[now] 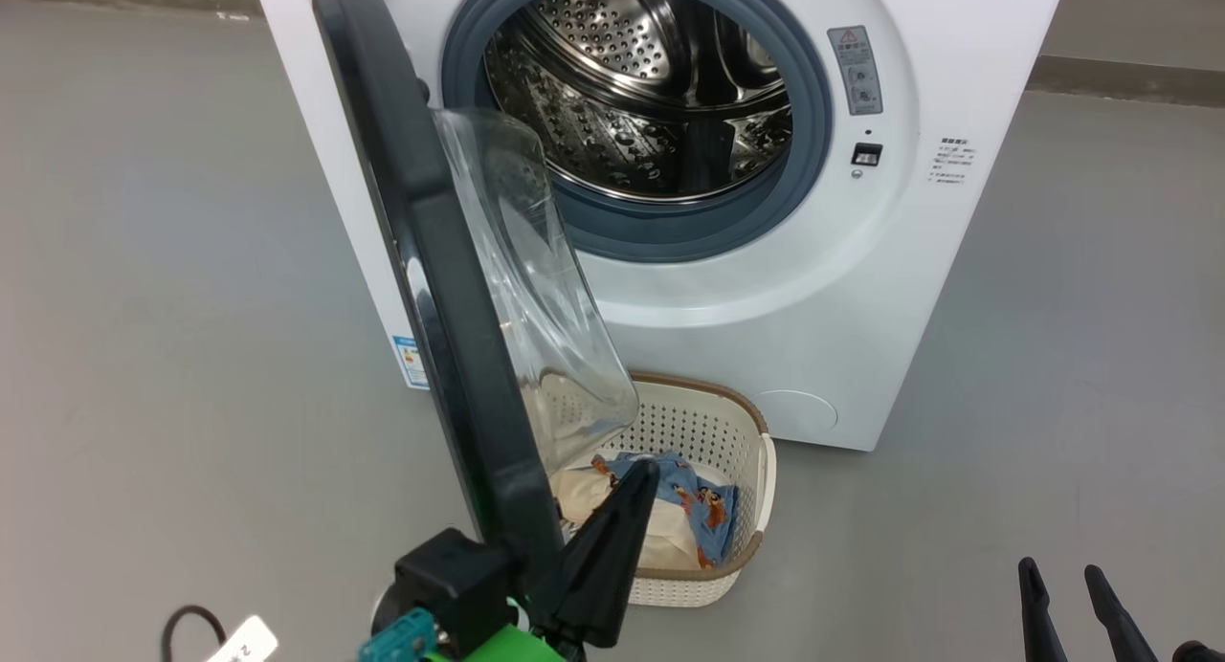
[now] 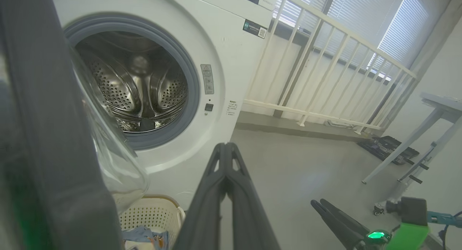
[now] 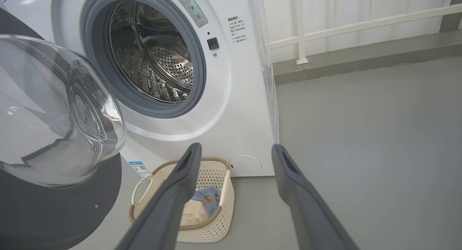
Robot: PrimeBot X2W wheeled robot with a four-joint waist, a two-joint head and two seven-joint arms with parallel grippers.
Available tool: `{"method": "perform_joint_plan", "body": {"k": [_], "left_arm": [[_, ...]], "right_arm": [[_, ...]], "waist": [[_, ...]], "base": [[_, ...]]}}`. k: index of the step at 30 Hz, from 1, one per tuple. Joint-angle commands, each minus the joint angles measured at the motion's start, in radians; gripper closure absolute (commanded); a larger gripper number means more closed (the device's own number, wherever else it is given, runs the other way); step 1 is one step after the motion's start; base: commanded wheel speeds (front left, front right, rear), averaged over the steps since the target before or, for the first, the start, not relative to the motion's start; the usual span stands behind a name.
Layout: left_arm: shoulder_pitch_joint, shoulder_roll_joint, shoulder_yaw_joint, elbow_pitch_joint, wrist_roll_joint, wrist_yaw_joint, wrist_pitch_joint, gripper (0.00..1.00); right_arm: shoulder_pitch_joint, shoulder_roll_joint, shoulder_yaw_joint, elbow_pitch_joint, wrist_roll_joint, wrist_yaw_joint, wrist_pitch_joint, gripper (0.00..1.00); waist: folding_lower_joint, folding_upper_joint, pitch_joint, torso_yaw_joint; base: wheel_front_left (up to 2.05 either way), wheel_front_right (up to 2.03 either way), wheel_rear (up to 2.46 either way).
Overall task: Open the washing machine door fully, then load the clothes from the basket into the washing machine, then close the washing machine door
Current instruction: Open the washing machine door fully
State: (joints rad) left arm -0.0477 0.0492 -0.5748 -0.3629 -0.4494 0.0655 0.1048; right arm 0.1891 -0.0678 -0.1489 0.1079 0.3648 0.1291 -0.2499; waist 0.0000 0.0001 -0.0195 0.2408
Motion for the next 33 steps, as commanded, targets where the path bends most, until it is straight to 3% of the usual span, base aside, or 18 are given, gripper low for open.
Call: {"method": "perform_joint_plan", "body": {"k": [1, 20, 33], "left_arm": [[-0.017, 0.001, 0.029, -0.016, -0.011, 0.006, -0.001, 1.00], [-0.034, 0.004, 0.080, 0.106, -0.022, 0.082, -0.007, 1.00], [-0.041, 0.009, 0.095, 0.142, -0.012, 0.108, -0.022, 1.00]], "right_arm": [[-0.015, -0.017, 0.018, -0.022, 0.006, 0.002, -0.012, 0.00], [-0.021, -0.015, 0.030, -0.020, 0.012, 0.002, -0.012, 0.00], [-0.021, -0.012, 0.025, -0.020, 0.013, 0.002, -0.012, 0.00]], "waist": [[0.0000, -0.0001, 0.002, 0.002], [0.0000, -0.0001, 0.022, 0.008], [0.0000, -0.0001, 0.031, 0.038]], "base": [[0.00, 0.00, 0.00], [0.00, 0.00, 0.00], [0.00, 0.00, 0.00]]}}
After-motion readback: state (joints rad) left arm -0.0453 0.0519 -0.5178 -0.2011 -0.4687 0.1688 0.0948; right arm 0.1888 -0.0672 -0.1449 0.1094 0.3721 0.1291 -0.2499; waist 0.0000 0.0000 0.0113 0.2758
